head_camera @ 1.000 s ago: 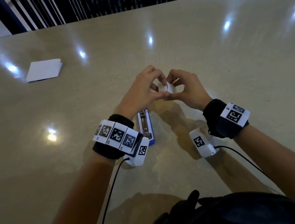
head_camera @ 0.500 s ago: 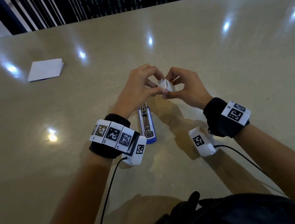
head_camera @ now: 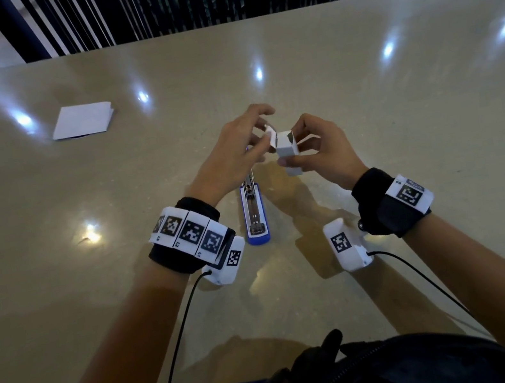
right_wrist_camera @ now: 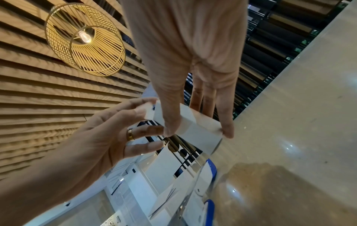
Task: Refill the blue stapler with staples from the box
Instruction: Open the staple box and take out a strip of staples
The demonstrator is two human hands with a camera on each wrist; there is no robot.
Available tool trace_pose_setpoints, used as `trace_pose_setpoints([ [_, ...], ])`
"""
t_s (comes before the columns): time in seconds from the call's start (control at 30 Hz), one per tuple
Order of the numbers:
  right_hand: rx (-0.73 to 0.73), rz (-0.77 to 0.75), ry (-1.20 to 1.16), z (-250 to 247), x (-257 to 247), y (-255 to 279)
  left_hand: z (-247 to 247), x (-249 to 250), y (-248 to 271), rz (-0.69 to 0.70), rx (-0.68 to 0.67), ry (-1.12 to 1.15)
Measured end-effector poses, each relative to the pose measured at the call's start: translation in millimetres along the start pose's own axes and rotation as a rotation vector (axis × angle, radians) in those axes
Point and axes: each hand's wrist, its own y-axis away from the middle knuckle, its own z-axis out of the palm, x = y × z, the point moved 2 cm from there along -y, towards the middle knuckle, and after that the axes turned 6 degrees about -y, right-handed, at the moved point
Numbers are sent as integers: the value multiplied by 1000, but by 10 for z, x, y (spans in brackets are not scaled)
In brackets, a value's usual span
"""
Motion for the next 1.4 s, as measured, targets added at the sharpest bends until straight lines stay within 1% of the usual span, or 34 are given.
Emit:
trace_pose_setpoints([
  [0.07,13,-37,11,4,-36,-6,-16,-27,10,-26,66,23],
  [0.13,14,-70,21,6,-59,-17,-36,-60,11,-61,79,30],
  [0.2,16,-73,25,7,-56,-24,-42,-88,10,-76,33,18],
  [0.27,29,-65,62,10,-50,-16,-53,-108,14,-62,1,23],
  [0.33,29,-91,89,9,-58,-6,-61,-134,9,-47,-47,36],
  [0.43,-5,-72,-62,3,-64,-12,-19,-127,16,-38,-192,61],
  [0.5,-12,-72,-149,9,-90,-14,36,-100,29,-69,-275,165],
  [0.57,-22,-74,-180,24,-126,-6,87,-68,47,-117,-304,286],
  [0.67,-23,-89,-194,38,-171,7,118,-47,59,-218,-271,413],
  [0.73,-21,-92,-190,45,-194,17,115,-45,61,-242,-252,454],
  [0.93,-47,-110,-207,65,-200,16,88,-76,15,-216,-193,484],
  [1.1,-42,-21,-272,64,-203,-1,85,-96,1,-198,-195,434],
  [1.17,-24,1,-264,62,-215,-23,88,-88,9,-192,-186,429],
  [1.4,25,-91,-205,64,-223,-28,62,-95,-1,-196,-154,399],
])
